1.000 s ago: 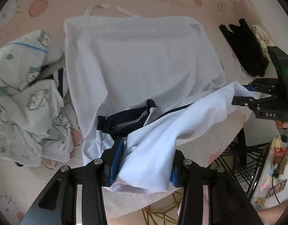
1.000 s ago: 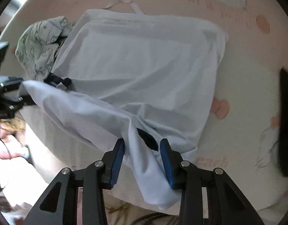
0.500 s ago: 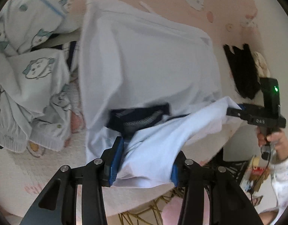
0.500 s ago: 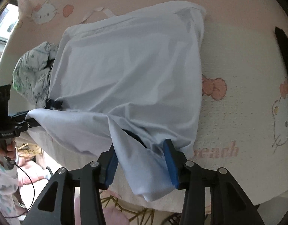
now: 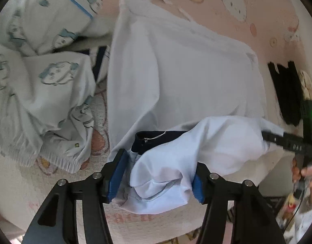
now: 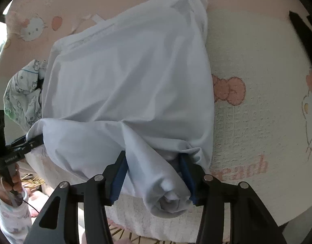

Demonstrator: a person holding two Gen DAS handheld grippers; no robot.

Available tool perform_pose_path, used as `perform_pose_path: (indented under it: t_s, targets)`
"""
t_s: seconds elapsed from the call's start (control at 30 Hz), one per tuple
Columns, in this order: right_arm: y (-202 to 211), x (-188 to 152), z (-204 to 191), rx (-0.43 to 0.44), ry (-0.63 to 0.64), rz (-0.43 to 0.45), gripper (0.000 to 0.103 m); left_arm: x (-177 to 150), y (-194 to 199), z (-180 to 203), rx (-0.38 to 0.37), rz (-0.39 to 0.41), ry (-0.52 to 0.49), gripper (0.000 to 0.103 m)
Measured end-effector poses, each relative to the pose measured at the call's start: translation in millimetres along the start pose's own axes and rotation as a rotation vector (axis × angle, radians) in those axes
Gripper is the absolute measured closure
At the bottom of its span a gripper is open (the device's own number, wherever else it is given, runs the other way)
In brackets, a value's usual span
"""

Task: Fold clothes
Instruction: 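Tuck the shirt end under with the right gripper while the left gripper holds the bundle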

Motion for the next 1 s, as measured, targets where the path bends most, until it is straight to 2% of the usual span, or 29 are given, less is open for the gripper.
perform_pose_path:
  t_s: [0.1,0.17,0.2,0.3,0.37,0.47,0.57,0.6,0.63,0.77,1.0]
  targets:
    - [3.2,-7.3,1.8,-0.003,-0.031,0.059,0.052,-12.5,17.1,10.0,0.027,0.103,-0.005,0.047]
    - [3.4,-7.4,-0.7,-0.022,-0.024,0.072,0.052,-23.6,34.8,16.4,-0.02,0.174,0.021,0.043]
    - [0.0,-5.8,-5.7,-0.03,-0.022,0.073,0.052,-27.4,37.2,22.3,-0.045,0.193,0.034,0.038]
    - [-2.1,-1.7,-10.5,-0.049,-0.018,0.064,0.051,-38.0,39.9,37.7,-0.105,0.243,0.068,0.034]
    - [-1.9,-1.1,-10.7,-0.053,-0.021,0.07,0.051,-41.0,28.4,44.8,-0.091,0.258,0.057,0.034]
    - [-1.9,-1.6,-12.8,-0.061,-0.019,0.091,0.05,-46.7,40.2,9.9,-0.023,0.251,0.036,0.034]
    - [2.2,-5.0,-12.4,-0.065,-0.021,0.118,0.047,-43.9,33.0,6.5,0.041,0.335,0.055,0.037]
    - [3.8,-6.4,-12.2,-0.064,-0.022,0.132,0.046,-36.2,26.7,7.3,0.073,0.338,0.068,0.043]
    - [5.3,-7.9,-12.1,-0.063,-0.021,0.149,0.046,-33.0,23.7,5.8,0.09,0.337,0.081,0.044]
    - [15.3,-16.5,-9.1,-0.045,-0.037,0.219,0.045,-27.2,18.8,0.0,0.054,0.341,0.114,0.044]
    - [51.6,-38.5,4.9,0.037,-0.143,0.338,0.045,-16.3,11.7,-4.2,0.086,0.343,0.104,0.045]
Point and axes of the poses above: each gripper's, at about its wrist camera, not at the fingertips, and y roughly against the way its jaws point, z to its right, x to its top, the point moved 3 cm from there along -y, roughly the way its jaws point, and after that the axes turned 10 degrees about y, right-handed, at the moved point
